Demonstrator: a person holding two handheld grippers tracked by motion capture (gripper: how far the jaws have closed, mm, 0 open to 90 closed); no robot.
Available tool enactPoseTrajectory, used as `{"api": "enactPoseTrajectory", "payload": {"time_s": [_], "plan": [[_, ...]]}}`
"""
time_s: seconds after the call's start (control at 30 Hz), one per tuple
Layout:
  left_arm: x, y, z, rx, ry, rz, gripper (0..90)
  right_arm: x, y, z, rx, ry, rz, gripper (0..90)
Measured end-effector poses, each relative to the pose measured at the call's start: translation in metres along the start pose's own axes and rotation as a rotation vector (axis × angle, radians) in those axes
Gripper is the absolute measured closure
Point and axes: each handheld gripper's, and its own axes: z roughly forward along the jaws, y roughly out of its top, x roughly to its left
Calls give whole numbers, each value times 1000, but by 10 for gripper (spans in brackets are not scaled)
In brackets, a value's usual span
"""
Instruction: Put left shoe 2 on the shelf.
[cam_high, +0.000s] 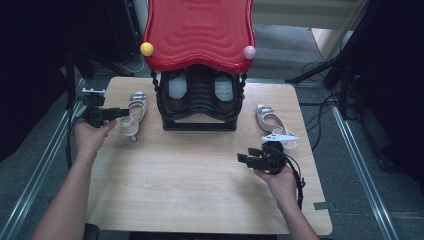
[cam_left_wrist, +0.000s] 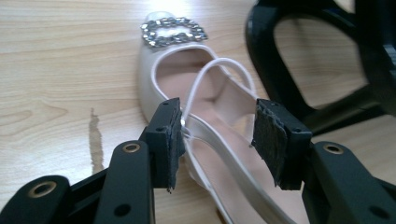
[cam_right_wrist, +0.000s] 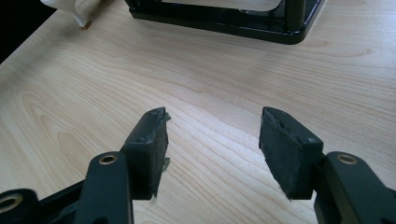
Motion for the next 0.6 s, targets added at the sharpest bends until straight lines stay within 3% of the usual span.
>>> {"api": "enactPoseTrajectory", "payload": {"time_s": [0.07, 0.27, 0.43, 0.6], "plan": [[2, -1, 7, 0, 15, -22, 523, 0, -1, 0, 3, -3, -3, 433], [-1, -5, 23, 8, 56, -9, 518, 1, -1, 2, 8, -5, -3, 433], [0, -8, 31, 3, 79, -32, 513, 2, -1, 3, 10, -3, -8, 433], [4, -12, 35, -5, 78, -51, 515, 2, -1, 3, 12, -6, -13, 433]]}}
